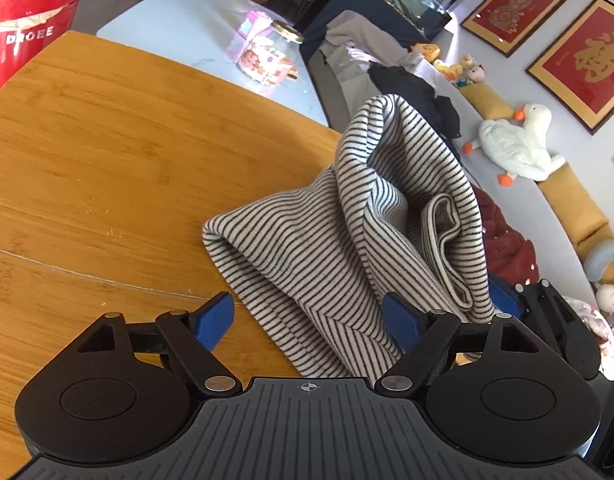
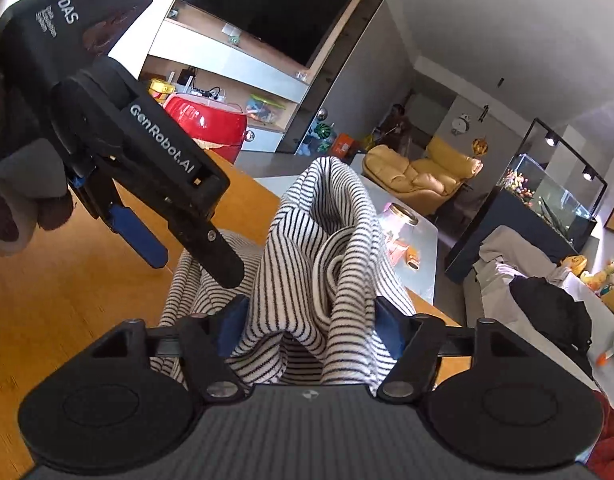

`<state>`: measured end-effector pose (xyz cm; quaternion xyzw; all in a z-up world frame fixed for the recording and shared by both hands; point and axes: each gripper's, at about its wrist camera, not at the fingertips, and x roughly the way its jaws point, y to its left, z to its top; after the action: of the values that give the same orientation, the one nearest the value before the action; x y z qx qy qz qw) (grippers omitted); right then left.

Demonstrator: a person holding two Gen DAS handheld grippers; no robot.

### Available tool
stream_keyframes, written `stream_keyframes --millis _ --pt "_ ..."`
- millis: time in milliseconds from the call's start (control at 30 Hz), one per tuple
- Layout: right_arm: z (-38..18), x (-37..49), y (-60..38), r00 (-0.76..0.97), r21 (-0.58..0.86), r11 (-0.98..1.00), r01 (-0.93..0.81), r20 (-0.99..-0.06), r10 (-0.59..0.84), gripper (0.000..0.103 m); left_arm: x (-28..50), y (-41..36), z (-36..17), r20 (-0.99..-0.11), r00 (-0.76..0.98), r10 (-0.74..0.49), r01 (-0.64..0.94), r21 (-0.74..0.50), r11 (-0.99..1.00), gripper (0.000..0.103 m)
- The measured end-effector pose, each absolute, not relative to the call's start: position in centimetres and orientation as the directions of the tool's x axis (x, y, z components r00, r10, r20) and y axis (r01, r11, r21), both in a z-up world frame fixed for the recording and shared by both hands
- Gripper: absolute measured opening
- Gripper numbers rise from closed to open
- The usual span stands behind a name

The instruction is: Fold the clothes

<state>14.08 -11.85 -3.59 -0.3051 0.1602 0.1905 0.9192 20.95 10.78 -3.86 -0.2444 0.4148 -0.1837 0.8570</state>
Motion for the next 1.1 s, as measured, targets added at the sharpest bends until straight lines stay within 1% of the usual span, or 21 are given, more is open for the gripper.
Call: stream_keyframes --millis 33,100,167,200,233,333,367,433,500,533,600,700,767,833,867,933,1000,1067,1100 --pt "-4.0 14.2 -11.7 0.879 -0.515 0.733 -0.444 -0.409 0.245 0.081 21.0 10.7 -4.0 -0.622 0.585 -0.521 0.110 -0.576 0.810 0.082" --pt "-4.4 14.5 -11.7 0.883 -0.522 0.730 -0.441 -0.396 0.250 0.081 21.2 10.3 -4.4 -0.630 0.570 -0.527 0.107 -0.579 0.808 0.074" --pt "-4.0 14.8 -11.9 0.891 -0.535 0.725 -0.434 -0.375 0.257 0.065 21.2 10.0 -4.3 -0.635 0.572 -0.519 0.119 -0.562 0.818 0.072" --pt "-3.6 14.9 -12.1 0.896 -0.547 0.719 -0.428 -0.362 0.258 0.050 21.3 10.0 -4.3 -0.636 0.570 -0.521 0.122 -0.561 0.819 0.070" --pt "-3.1 15.0 -12.3 0.900 -0.559 0.713 -0.423 -0.350 0.259 0.041 21.3 10.0 -4.3 -0.637 0.567 -0.522 0.125 -0.560 0.819 0.069" --pt "-0.7 14.5 -12.9 0.888 -0.560 0.694 -0.452 -0.359 0.288 0.032 21.4 10.2 -4.6 -0.625 0.551 -0.553 0.126 -0.593 0.795 0.062" --pt "0.3 14.0 -13.1 0.877 -0.541 0.694 -0.474 -0.365 0.314 0.031 21.4 10.3 -4.8 -0.621 0.546 -0.563 0.125 -0.603 0.788 0.059" --pt "2.3 12.1 -13.0 0.839 -0.497 0.678 -0.541 -0.374 0.395 0.030 21.4 10.3 -4.9 -0.614 0.540 -0.575 0.131 -0.613 0.779 0.058" --pt "2.4 10.7 -12.2 0.817 -0.500 0.647 -0.575 -0.386 0.429 0.030 21.5 10.2 -5.0 -0.609 0.539 -0.582 0.144 -0.614 0.776 0.057" --pt "1.9 10.4 -11.8 0.813 -0.505 0.639 -0.581 -0.394 0.428 0.030 21.5 10.2 -5.0 -0.610 0.537 -0.582 0.145 -0.613 0.777 0.057" --pt "0.3 10.8 -11.2 0.821 -0.515 0.643 -0.567 -0.420 0.387 0.031 21.5 10.4 -5.0 -0.613 0.534 -0.583 0.148 -0.611 0.778 0.052" --pt "-1.4 11.3 -10.5 0.821 -0.499 0.665 -0.556 -0.455 0.345 0.032 21.3 11.9 -4.6 -0.608 0.545 -0.577 0.122 -0.624 0.772 0.052" --pt "-2.7 10.5 -9.3 0.831 -0.570 0.611 -0.550 -0.448 0.330 0.033 20.9 13.5 -3.7 -0.608 0.576 -0.546 0.106 -0.607 0.788 0.052" --pt "-4.2 9.6 -7.9 0.834 -0.639 0.537 -0.551 -0.445 0.326 0.036 20.5 14.7 -1.7 -0.588 0.623 -0.515 0.117 -0.582 0.805 0.056" --pt "-4.9 9.1 -7.2 0.838 -0.673 0.499 -0.546 -0.440 0.324 0.037 20.3 15.1 -0.5 -0.571 0.647 -0.504 0.128 -0.571 0.811 0.061" --pt "-6.1 8.2 -6.1 0.854 -0.739 0.433 -0.517 -0.413 0.316 0.038 19.9 14.8 2.1 -0.514 0.685 -0.516 0.182 -0.566 0.805 0.065" --pt "-6.6 7.9 -5.3 0.862 -0.760 0.413 -0.502 -0.403 0.308 0.038 19.5 14.5 4.6 -0.454 0.718 -0.528 0.235 -0.556 0.797 0.068" --pt "-6.8 8.0 -4.8 0.864 -0.763 0.410 -0.499 -0.401 0.304 0.039 19.2 13.3 5.8 -0.407 0.703 -0.583 0.301 -0.573 0.762 0.070" --pt "-6.8 8.0 -4.6 0.865 -0.764 0.410 -0.498 -0.402 0.302 0.039 19.5 12.5 5.7 -0.400 0.682 -0.613 0.327 -0.583 0.744 0.070"
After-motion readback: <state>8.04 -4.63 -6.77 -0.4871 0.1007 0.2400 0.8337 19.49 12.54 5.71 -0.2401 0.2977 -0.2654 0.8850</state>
